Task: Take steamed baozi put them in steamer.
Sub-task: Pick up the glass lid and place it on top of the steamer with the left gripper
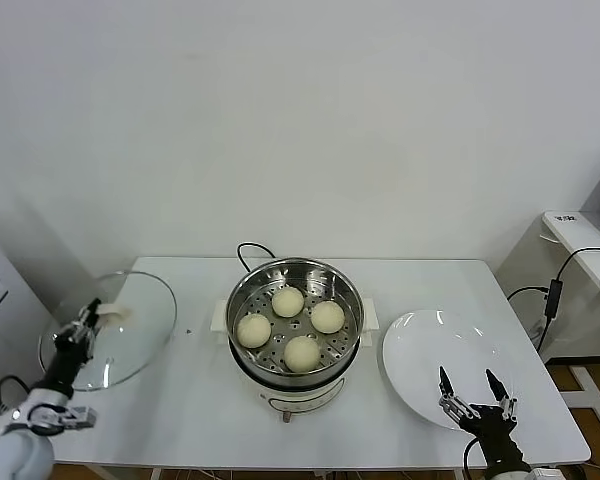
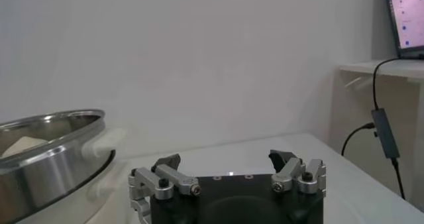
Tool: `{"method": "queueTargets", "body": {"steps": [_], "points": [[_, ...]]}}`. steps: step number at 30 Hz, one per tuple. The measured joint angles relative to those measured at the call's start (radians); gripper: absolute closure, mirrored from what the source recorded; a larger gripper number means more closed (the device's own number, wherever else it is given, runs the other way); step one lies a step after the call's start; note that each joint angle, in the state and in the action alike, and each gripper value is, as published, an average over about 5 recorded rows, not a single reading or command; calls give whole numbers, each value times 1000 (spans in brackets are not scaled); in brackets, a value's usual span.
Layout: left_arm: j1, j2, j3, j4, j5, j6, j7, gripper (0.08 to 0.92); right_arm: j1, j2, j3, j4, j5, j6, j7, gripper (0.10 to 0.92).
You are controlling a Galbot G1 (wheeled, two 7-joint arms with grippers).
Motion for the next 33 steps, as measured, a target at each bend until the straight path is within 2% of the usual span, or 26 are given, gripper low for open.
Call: {"method": "queueTargets", "body": {"steps": [9,16,22,33], "points": [[-7,125,147,-202,-119,170,113,881,-1,8,13,-7,1,-10,-5,203],[-49,150,390,-335,-109,364,177,881,-15,18,42,-10,-2,-10,-12,203],[-114,124,605,-376,-32,529,232,881,-30,29,59,-3,-13,-10,-13,203],[-234,-5,858,-344,138,714,305,881,-50,39,80,2,-25,-10,-15,203]]}}
